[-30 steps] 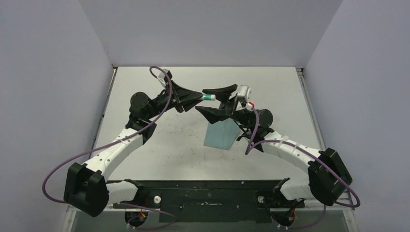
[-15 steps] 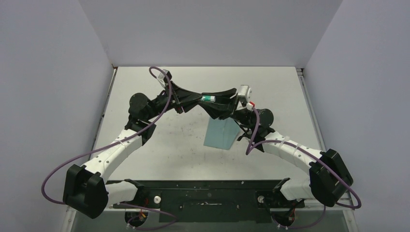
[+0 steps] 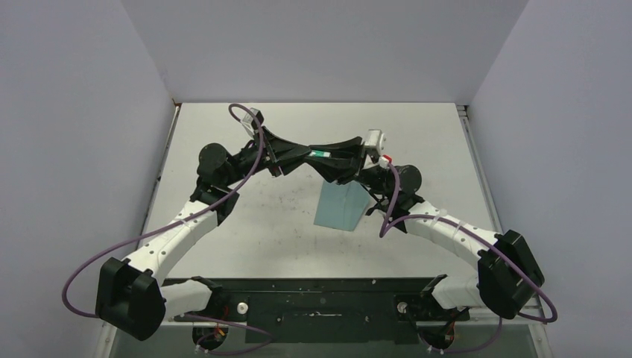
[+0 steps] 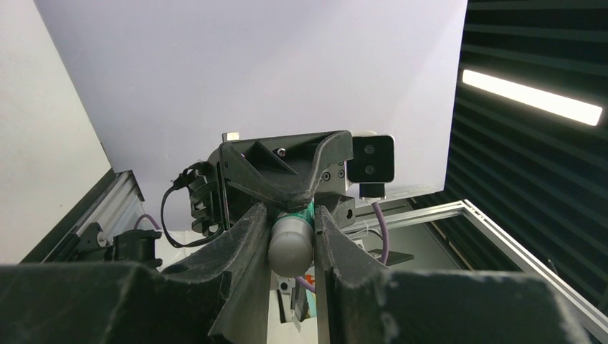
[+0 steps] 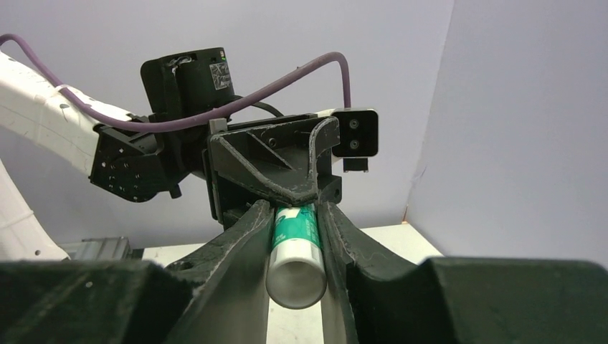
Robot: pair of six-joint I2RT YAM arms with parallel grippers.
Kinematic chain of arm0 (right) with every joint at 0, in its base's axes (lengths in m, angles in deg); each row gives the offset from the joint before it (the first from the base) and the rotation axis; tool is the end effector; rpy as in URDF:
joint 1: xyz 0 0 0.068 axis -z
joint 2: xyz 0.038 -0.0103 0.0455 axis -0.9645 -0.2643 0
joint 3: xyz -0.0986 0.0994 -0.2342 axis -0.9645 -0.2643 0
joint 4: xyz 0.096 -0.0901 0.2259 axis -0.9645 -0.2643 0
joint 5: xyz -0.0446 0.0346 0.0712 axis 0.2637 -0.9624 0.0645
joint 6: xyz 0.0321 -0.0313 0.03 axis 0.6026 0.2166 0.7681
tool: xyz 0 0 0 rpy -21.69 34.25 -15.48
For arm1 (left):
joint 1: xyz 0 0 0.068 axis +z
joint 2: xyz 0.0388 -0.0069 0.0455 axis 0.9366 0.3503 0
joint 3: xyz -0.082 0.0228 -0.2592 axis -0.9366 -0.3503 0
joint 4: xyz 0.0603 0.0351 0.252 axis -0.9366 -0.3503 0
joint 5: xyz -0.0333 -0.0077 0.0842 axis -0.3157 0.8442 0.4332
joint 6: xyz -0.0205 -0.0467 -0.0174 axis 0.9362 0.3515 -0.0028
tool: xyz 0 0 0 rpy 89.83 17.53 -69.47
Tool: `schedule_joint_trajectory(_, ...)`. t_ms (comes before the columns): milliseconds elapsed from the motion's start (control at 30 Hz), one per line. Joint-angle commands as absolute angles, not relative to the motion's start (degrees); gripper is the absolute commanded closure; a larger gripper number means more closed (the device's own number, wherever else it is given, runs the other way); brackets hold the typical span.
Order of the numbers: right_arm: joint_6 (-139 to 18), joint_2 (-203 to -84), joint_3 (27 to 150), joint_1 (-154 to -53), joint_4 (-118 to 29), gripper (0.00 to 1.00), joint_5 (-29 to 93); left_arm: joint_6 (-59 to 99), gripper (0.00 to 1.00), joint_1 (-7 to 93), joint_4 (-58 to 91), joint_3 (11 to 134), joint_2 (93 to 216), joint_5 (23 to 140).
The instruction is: Place the letter into the envelope and seal it
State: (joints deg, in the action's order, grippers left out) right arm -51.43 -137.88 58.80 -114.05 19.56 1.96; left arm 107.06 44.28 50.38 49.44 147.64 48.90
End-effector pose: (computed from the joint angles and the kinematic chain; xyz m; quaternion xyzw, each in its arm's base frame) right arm 0.2034 0.1950 0.3589 -0.3699 0.3755 0.5217 0.6708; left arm 0.2357 -0.1367 0.3636 -0.1120 0.6165 -0.7613 0.1669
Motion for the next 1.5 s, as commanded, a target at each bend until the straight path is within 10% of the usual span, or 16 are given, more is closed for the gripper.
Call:
schedule_joint_trajectory(0,-52.2,-137.3,61.8,-114.3,21.0,0.85,-1.2,106.0,1.0,44.0,51.5,51.0,146.2,49.9)
schedule_joint_trajectory(167,-54.5,-136.4,61.8,-114.2,16.9,0.95,0.6,106.0,0.99,44.0,51.6,51.6,146.5,49.7)
schedule_joint_trajectory(367,-57.6,-133.5,61.2,-113.6,7.8,0.95,9.0,101.3,0.34,44.2,47.4,51.6,145.8,50.8)
schedule_joint_trajectory(567,-53.3,-129.8,61.1,-109.5,-14.4,0.95,23.6,86.2,0.23,44.6,29.9,51.7,144.2,53.2)
schedule_joint_trajectory(1200,-38.5,-146.8,63.3,-112.3,-56.2,0.95,48.0,65.1,0.99,34.2,28.9,52.4,179.6,58.0)
schedule_joint_trajectory(1467,-39.1,-153.0,67.4,-114.1,-51.5,0.95,50.1,74.6,1.0,34.4,43.9,46.7,186.4,60.5)
